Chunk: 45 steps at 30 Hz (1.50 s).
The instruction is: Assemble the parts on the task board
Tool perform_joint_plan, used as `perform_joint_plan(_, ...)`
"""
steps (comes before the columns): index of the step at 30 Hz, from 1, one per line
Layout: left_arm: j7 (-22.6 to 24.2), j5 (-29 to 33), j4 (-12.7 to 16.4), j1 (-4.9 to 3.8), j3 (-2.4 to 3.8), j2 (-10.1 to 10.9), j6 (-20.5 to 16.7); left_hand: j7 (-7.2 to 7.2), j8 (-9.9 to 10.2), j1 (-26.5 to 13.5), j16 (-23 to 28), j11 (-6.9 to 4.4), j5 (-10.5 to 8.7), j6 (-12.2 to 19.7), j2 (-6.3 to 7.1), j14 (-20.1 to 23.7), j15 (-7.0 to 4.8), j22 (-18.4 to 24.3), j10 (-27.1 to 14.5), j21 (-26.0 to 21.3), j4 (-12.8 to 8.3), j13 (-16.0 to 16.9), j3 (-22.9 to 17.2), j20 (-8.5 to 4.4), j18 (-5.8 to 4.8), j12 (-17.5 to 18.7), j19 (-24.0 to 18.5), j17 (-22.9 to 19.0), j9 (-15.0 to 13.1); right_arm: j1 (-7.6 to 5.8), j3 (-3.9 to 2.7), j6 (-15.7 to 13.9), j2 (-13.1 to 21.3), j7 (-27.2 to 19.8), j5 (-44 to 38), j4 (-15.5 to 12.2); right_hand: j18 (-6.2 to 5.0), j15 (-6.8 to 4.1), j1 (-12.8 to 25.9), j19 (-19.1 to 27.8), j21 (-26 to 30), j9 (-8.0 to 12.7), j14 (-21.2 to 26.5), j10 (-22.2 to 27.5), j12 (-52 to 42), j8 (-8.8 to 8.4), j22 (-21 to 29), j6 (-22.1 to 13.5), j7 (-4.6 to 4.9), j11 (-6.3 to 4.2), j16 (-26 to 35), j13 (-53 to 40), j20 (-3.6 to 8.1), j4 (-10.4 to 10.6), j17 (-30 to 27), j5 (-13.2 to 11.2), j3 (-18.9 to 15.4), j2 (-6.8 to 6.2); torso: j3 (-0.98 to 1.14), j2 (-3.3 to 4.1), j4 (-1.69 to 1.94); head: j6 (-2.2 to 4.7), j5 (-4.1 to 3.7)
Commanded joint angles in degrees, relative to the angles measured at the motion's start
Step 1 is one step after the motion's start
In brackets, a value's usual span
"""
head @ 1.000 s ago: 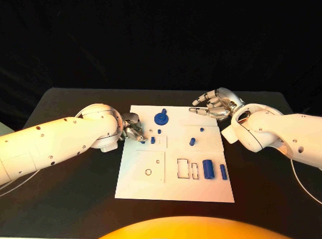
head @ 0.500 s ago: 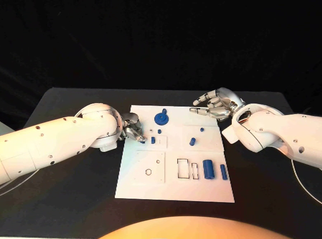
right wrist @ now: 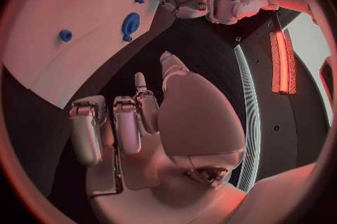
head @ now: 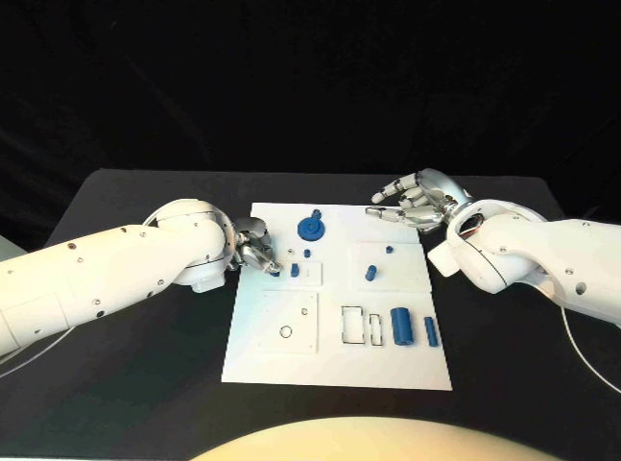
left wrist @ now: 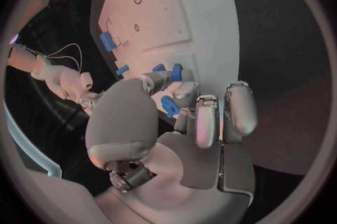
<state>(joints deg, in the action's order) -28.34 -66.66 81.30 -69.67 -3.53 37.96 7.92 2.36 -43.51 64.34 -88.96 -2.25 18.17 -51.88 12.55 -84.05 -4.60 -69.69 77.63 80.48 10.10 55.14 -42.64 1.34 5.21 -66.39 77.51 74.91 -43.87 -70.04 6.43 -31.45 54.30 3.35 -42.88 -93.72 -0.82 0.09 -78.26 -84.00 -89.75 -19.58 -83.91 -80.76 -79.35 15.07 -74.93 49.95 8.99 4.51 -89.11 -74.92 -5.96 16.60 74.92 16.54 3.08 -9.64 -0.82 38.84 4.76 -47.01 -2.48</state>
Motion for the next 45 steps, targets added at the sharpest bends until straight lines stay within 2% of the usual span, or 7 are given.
perform_joint_plan(1,-1.2,-0.1,-0.2,0.41,-0.38,0.0,1.9,-0.7,-0.1,-1.0,-0.2,-0.08,-0.21,-0.5,0.05,-5.4,-0.55,0.0,0.2,0.1,-5.7,-0.2,-6.0,0.07,-0.72,-0.1,0.3,13.3,0.2,0.04,0.0,0.6,0.0,-0.7,-0.2,-0.1,0.82,-0.09,0.1,-6.0,-0.3,0.0,-5.5,0.3,0.3,0.26,-15.1,0.2,-0.05,-0.3,0.4,-5.4,-0.02,0.0,12.7,0.2,-0.5,0.31,0.04,-0.01,-0.02,-0.03,-0.02)
perform_joint_plan(8,-1.1,0.2,-0.3,0.4,-0.38,0.0,1.8,-1.04,-0.2,-3.9,-0.1,-0.32,-0.45,-0.7,0.45,-5.4,-0.75,0.0,0.1,0.1,-4.3,-0.4,-4.7,-0.13,-0.72,-0.1,0.3,13.1,0.3,0.04,0.0,0.6,0.1,-0.8,-0.2,-0.1,0.82,-0.09,0.4,-6.0,-0.3,0.0,-5.5,0.3,0.3,0.26,-15.1,0.1,-0.05,-0.29,0.4,-5.4,-0.02,0.1,12.6,0.2,-0.7,0.3,0.02,-0.03,0.0,0.04,-0.1)
perform_joint_plan(18,-1.1,0.4,-0.4,0.39,-0.38,0.0,1.7,-1.15,-0.2,-6.2,-0.1,-0.41,-0.57,-1.1,0.17,-5.4,-0.86,0.0,0.0,0.0,-2.7,-0.6,-2.9,-0.26,-0.73,-0.1,0.4,13.1,0.5,0.04,0.0,0.1,0.1,-0.9,-0.2,-0.2,0.82,-0.09,0.4,-6.0,-0.3,0.0,-5.5,0.3,0.3,0.26,-15.1,0.1,-0.05,-0.29,0.4,-5.3,-0.02,0.1,12.6,0.1,-0.8,0.19,-0.02,0.01,0.01,-0.02,-0.28)
perform_joint_plan(45,-0.9,0.6,-1.5,0.38,-0.44,-0.8,1.8,-1.16,-0.1,-7.6,0.0,-0.39,-0.81,-1.3,0.64,-5.4,-0.85,0.2,-0.2,-0.2,-1.7,-1.0,0.1,-0.29,-0.7,0.0,0.3,12.9,0.7,0.04,0.0,-0.1,0.1,-0.9,-0.2,-0.3,0.76,-0.09,0.6,-5.9,0.0,0.0,-5.4,0.4,0.4,0.28,-15.0,0.1,-0.05,-0.28,0.4,-5.3,-0.02,0.1,12.6,0.0,-0.9,0.16,-0.01,-0.02,-0.04,-0.21,-0.52)
